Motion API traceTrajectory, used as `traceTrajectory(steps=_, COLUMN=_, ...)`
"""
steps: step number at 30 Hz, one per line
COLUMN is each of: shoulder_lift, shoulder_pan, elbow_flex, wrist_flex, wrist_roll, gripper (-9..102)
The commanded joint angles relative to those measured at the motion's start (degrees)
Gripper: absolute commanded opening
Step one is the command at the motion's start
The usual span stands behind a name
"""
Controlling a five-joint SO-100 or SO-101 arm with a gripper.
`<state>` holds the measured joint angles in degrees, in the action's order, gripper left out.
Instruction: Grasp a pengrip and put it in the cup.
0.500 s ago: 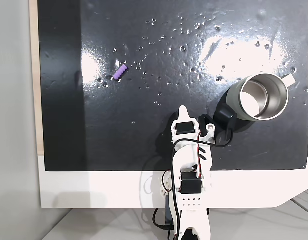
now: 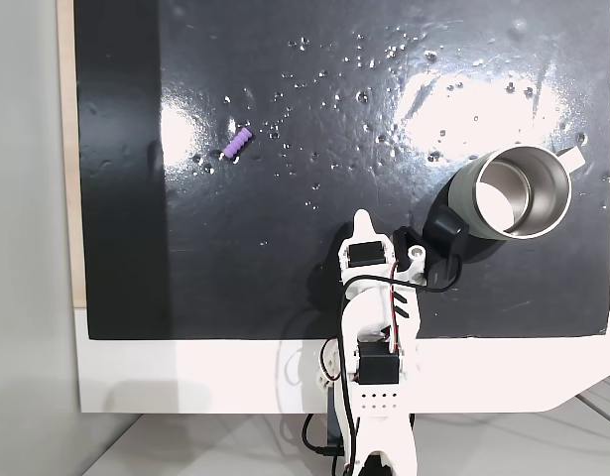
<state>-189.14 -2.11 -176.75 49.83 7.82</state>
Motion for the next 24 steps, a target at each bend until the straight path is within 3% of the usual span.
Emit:
traceTrajectory(steps=1, shoulder_lift=-0.88, shoulder_pan=-0.88, elbow_flex=0.35, wrist_flex=-2.29, wrist_roll=2.02, gripper=0)
traceTrajectory(steps=11, shoulder_lift=2.37, shoulder_pan=-5.8, elbow_flex=11.43, wrist_flex=1.76, wrist_roll=4.39, gripper=0)
traceTrajectory(steps=24, shoulder_lift=48.69, shoulder_pan=-15.64, elbow_flex=44.3, wrist_flex=-1.93, wrist_roll=4.66, gripper=0)
